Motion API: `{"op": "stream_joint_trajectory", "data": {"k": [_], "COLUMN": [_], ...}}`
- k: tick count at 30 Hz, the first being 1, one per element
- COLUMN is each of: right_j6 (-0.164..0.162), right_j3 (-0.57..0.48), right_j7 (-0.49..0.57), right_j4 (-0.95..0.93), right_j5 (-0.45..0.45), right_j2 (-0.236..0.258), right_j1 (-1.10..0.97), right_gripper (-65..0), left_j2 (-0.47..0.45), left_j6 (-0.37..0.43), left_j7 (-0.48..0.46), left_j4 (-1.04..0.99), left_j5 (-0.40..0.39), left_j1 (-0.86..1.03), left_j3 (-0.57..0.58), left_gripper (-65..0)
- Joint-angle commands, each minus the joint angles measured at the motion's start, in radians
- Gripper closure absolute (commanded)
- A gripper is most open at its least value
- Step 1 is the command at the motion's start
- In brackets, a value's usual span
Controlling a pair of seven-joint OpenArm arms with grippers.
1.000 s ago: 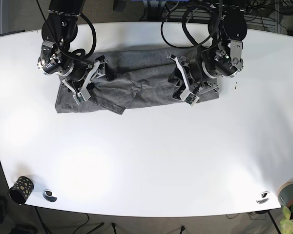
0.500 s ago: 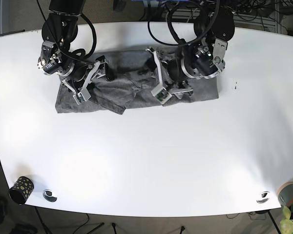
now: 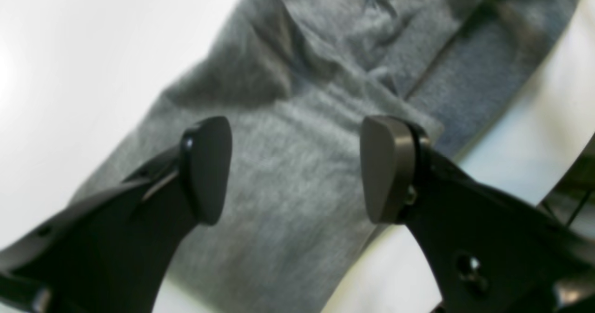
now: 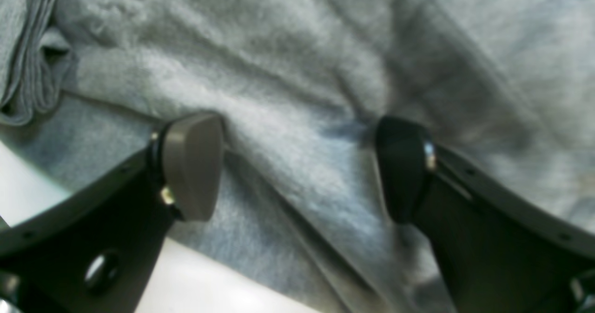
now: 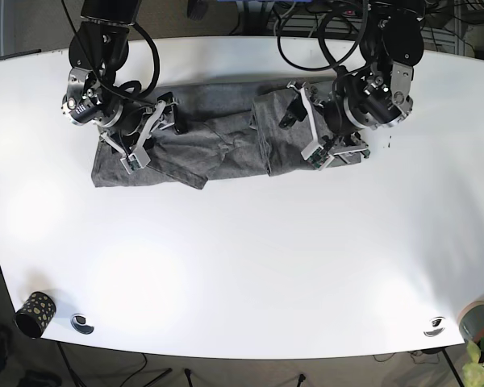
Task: Fold the T-shirt properly
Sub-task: 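Fold the strip's end with the left gripper toward the right gripper, then grasp both ends of the folded strip with both grippers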
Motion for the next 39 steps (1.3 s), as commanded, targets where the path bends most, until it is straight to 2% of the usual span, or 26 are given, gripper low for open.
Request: {"op": "stream_joint_trajectory", "data": {"k": [1, 4, 7, 9, 11, 14, 16, 22, 26, 29, 32, 35, 39], "right_j6": [0.002, 0.002, 0.002, 0.002, 0.002, 0.002, 0.002, 0.002, 0.002, 0.002, 0.002, 0.002, 0.002], "right_j3": [0.002, 0.001, 0.005, 0.056, 0.122, 0.269, 0.325, 0.440, 0.512, 0.541, 0.550, 0.553, 0.547], "right_j7": [0.014, 0.014, -0.003, -0.040, -0.083, -0.144, -0.173, -0.215, -0.235, -0.236, -0.236, -0.233, -0.233], "right_j4": [0.057, 0.104, 0.163, 0.190, 0.193, 0.169, 0.140, 0.020, -0.097, -0.178, -0.215, -0.219, -0.241], "right_j5": [0.019, 0.019, 0.019, 0.020, 0.031, 0.092, 0.138, 0.270, 0.358, 0.399, 0.404, 0.407, 0.408], "right_j2": [0.006, 0.006, 0.006, 0.005, -0.014, -0.017, 0.011, 0.098, 0.130, 0.146, 0.149, 0.149, 0.132], "right_j1": [0.014, 0.016, 0.018, 0.034, 0.059, 0.105, 0.133, 0.176, 0.183, 0.180, 0.174, 0.143, 0.137], "right_gripper": [-49.1, -49.3, -49.5, -49.5, -49.5, -49.5, -49.5, -49.5, -49.5, -49.5, -49.5, -49.5, -49.5], "left_j2": [-0.020, -0.044, -0.051, -0.054, -0.055, -0.055, -0.055, -0.080, -0.116, -0.155, -0.170, -0.169, -0.153], "left_j6": [0.002, 0.002, 0.002, 0.002, 0.001, -0.041, -0.082, -0.099, -0.102, -0.119, -0.164, -0.190, -0.204], "left_j7": [-0.047, -0.085, -0.116, -0.137, -0.143, -0.153, -0.183, -0.219, -0.219, -0.219, -0.219, -0.197, -0.166], "left_j4": [0.004, -0.007, -0.047, -0.099, -0.145, -0.228, -0.260, -0.303, -0.337, -0.311, -0.165, -0.050, -0.025], "left_j5": [-0.004, -0.010, -0.010, -0.010, -0.010, -0.009, -0.007, -0.003, -0.004, -0.012, -0.010, -0.009, -0.012], "left_j1": [0.010, 0.042, 0.066, 0.068, 0.068, 0.063, 0.054, -0.018, -0.075, -0.089, -0.085, -0.047, -0.036], "left_j3": [-0.023, -0.044, -0.078, -0.086, -0.084, -0.086, -0.086, -0.081, -0.040, -0.024, -0.035, -0.073, -0.125], "left_gripper": [-40.1, -37.1, -23.7, -16.5, -13.5, -13.1, -13.1, -13.2, -13.2, -13.2, -13.2, -13.2, -13.1]}}
